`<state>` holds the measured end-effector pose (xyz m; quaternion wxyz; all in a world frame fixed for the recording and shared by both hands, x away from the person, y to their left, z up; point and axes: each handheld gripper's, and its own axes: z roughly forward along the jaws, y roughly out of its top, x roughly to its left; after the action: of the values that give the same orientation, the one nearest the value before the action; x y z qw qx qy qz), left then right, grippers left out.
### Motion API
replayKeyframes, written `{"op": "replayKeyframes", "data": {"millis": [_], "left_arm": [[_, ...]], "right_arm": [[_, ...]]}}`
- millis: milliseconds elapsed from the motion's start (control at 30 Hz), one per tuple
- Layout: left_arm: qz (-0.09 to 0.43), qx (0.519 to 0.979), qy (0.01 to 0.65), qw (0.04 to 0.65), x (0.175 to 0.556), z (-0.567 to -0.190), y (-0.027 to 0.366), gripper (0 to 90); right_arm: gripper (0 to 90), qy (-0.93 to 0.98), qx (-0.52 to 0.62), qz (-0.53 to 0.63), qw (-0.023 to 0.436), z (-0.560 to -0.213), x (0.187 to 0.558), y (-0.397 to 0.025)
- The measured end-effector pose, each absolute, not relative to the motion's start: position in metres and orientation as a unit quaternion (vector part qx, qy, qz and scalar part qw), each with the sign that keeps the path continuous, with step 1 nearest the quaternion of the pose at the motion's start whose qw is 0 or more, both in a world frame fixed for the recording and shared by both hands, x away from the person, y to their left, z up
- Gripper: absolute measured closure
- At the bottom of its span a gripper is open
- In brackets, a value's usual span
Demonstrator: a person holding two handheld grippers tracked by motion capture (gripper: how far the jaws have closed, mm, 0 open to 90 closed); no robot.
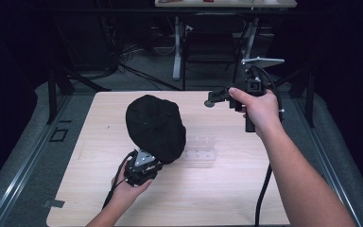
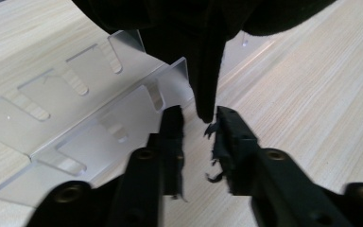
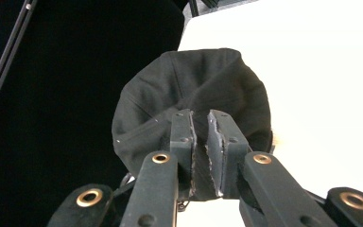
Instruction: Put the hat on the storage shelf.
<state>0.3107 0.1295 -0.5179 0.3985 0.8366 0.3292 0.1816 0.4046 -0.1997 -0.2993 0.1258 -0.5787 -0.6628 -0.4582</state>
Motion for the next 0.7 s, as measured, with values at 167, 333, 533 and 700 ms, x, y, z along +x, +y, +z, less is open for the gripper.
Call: {"op": "replayKeyframes", "data": {"millis": [167, 333, 533, 700], "left_arm": [[0.179, 0.827, 0.342, 0.408, 0.310, -0.517, 0.137, 60.5], [0.180, 0.821, 0.350, 0.413, 0.307, -0.516, 0.146, 54.3], [0.181, 0.811, 0.357, 0.426, 0.299, -0.513, 0.159, 52.3], [0.187, 0.804, 0.364, 0.432, 0.297, -0.509, 0.171, 51.1]], "right_arm": [[79.2, -0.662, -0.582, -0.456, 0.124, -0.302, 0.405, -0.203], [79.0, -0.662, -0.583, -0.455, 0.123, -0.303, 0.403, -0.206], [78.4, -0.666, -0.584, -0.451, 0.111, -0.302, 0.399, -0.211], [78.3, -0.666, -0.586, -0.449, 0.104, -0.301, 0.396, -0.216]]}}
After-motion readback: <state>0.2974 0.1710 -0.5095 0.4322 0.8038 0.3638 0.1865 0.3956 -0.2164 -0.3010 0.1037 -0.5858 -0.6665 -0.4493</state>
